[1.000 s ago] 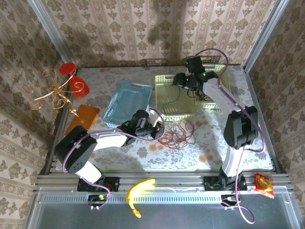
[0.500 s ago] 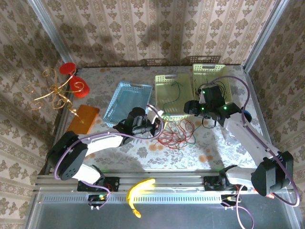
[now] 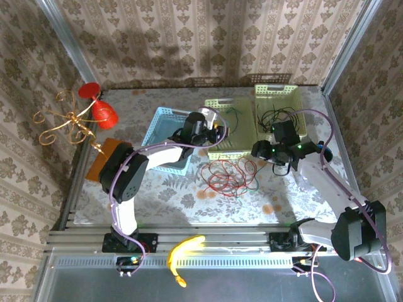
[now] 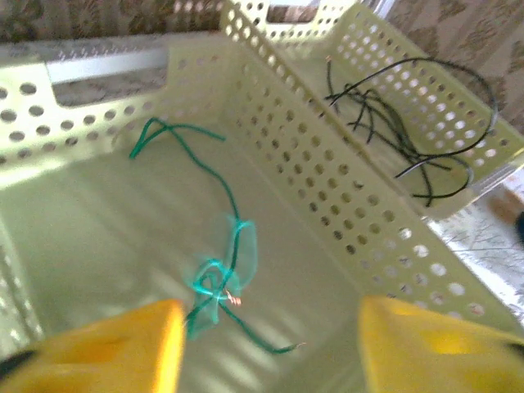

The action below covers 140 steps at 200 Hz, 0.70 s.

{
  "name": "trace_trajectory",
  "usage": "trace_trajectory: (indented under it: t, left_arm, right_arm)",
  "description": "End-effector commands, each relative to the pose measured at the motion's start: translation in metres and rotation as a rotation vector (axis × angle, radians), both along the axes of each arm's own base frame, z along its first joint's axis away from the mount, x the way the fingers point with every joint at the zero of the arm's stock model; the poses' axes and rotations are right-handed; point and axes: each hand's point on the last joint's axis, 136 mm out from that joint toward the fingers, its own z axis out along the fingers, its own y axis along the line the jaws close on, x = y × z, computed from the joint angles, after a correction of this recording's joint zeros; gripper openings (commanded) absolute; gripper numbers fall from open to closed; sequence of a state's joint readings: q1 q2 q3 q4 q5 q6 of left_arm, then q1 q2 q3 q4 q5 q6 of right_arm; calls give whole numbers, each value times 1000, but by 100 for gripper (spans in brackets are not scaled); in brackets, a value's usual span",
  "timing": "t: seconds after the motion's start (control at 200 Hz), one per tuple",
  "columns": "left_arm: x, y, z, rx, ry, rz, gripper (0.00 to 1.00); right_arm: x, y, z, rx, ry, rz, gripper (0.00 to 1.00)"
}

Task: Untangle the cables

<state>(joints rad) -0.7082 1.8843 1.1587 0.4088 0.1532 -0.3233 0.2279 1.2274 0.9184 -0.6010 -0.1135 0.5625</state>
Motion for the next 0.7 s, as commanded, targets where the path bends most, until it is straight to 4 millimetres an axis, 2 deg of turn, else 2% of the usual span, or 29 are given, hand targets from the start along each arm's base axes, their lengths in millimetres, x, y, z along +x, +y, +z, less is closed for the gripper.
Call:
trace_trajectory:
  t: [0.0,0.065,0.15,0.365,0.405,0.43,0.49,0.57,0.6,0.695]
  left_arm:
    - [2,-1,50,-83,-125,28,100]
    - [-11,-1,59,-85,-167,4,100]
    - [-35,-2,53,-32,-172,-49,100]
    - [-115,-21,4,182,-140,-266,100]
    - [-128,-25,-5,213,-133,-302,98]
    - [-134,-27,-11,231,-128,-317,93]
    - [-142,-29,-24,267,-110,-322,87]
    - [-149,-30,-39,293,-81,-328,88]
    - [-150,-31,-43,299,-72,-329,88]
    - [-155,-33,-59,328,-48,-334,90]
  right_arm:
    - [-15,-12,-10,10,47,-47,59]
    - [-18,-15,-17,2,63,-49,59]
    - [-20,-18,-25,-8,85,-57,58]
    - [-9,-26,-44,-4,118,-82,53]
    - [-6,-28,-48,-7,130,-90,50]
    - [-5,-30,-50,-9,137,-95,50]
    - [0,-33,-55,-9,148,-101,48]
    - [7,-33,-57,-3,148,-99,45]
    - [8,-32,-67,-5,181,-95,45]
    - [20,-30,-73,5,178,-100,43]
